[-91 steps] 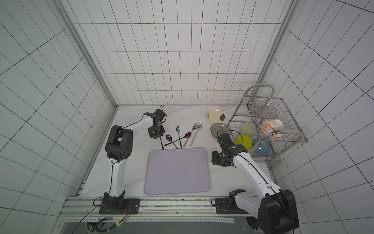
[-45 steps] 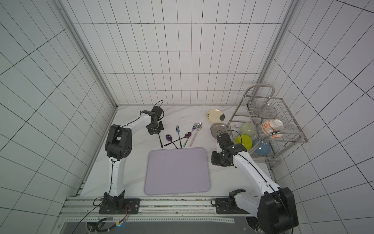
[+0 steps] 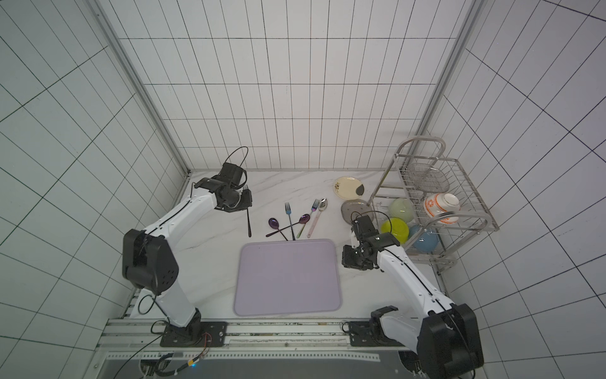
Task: Set the spoon and fork side by side
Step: Pick up the fork at the center of the board, then place the fork on the tray.
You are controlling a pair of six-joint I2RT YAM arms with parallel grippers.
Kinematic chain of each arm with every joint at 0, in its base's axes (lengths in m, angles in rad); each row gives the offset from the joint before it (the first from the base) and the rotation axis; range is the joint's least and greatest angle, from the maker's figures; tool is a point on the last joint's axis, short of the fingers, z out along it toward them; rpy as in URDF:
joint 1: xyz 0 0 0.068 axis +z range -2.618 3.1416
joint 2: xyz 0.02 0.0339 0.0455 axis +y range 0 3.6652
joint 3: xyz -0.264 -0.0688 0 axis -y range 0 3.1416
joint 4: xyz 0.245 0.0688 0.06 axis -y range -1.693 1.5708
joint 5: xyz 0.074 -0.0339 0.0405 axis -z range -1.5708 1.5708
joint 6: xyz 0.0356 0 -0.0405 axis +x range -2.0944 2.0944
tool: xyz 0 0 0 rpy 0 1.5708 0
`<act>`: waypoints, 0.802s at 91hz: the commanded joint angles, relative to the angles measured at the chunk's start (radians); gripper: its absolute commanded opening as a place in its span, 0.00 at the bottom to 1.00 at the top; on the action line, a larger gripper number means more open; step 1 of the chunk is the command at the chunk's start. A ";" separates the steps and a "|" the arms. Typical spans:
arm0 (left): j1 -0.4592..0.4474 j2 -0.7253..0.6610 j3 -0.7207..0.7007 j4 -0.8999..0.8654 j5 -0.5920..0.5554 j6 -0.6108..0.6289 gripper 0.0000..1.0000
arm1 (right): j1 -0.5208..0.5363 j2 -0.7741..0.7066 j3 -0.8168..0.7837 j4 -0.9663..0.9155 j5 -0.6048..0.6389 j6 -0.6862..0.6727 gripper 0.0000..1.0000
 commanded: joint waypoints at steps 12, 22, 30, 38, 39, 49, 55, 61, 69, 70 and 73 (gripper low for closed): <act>-0.119 -0.348 -0.370 -0.014 0.088 -0.099 0.00 | -0.008 -0.022 -0.002 0.002 -0.038 -0.021 0.33; -0.217 -0.503 -0.540 0.014 0.067 -0.203 0.00 | -0.008 -0.026 -0.003 0.005 -0.045 -0.024 0.33; -0.270 -0.577 -0.660 0.072 0.059 -0.273 0.00 | -0.007 -0.030 -0.004 0.008 -0.054 -0.027 0.33; -0.292 -0.595 -0.746 0.118 0.035 -0.324 0.00 | -0.007 -0.036 -0.006 0.010 -0.061 -0.027 0.33; -0.293 -0.595 -0.754 0.121 0.031 -0.328 0.00 | -0.006 -0.036 -0.006 0.011 -0.063 -0.028 0.33; -0.301 -0.575 -0.806 0.149 -0.001 -0.345 0.00 | -0.003 -0.040 -0.005 0.010 -0.070 -0.030 0.33; -0.308 -0.560 -0.819 0.164 -0.012 -0.341 0.00 | -0.001 -0.042 -0.005 0.009 -0.070 -0.030 0.33; -0.314 -0.542 -0.825 0.180 -0.027 -0.328 0.00 | 0.000 -0.041 -0.005 0.009 -0.070 -0.030 0.33; -0.316 -0.509 -0.823 0.201 -0.042 -0.297 0.00 | 0.001 -0.043 -0.005 0.011 -0.071 -0.031 0.33; -0.315 -0.502 -0.821 0.203 -0.044 -0.293 0.00 | 0.000 -0.044 -0.005 0.011 -0.072 -0.031 0.33; -0.315 -0.483 -0.813 0.205 -0.047 -0.284 0.00 | 0.001 -0.043 -0.005 0.011 -0.072 -0.032 0.33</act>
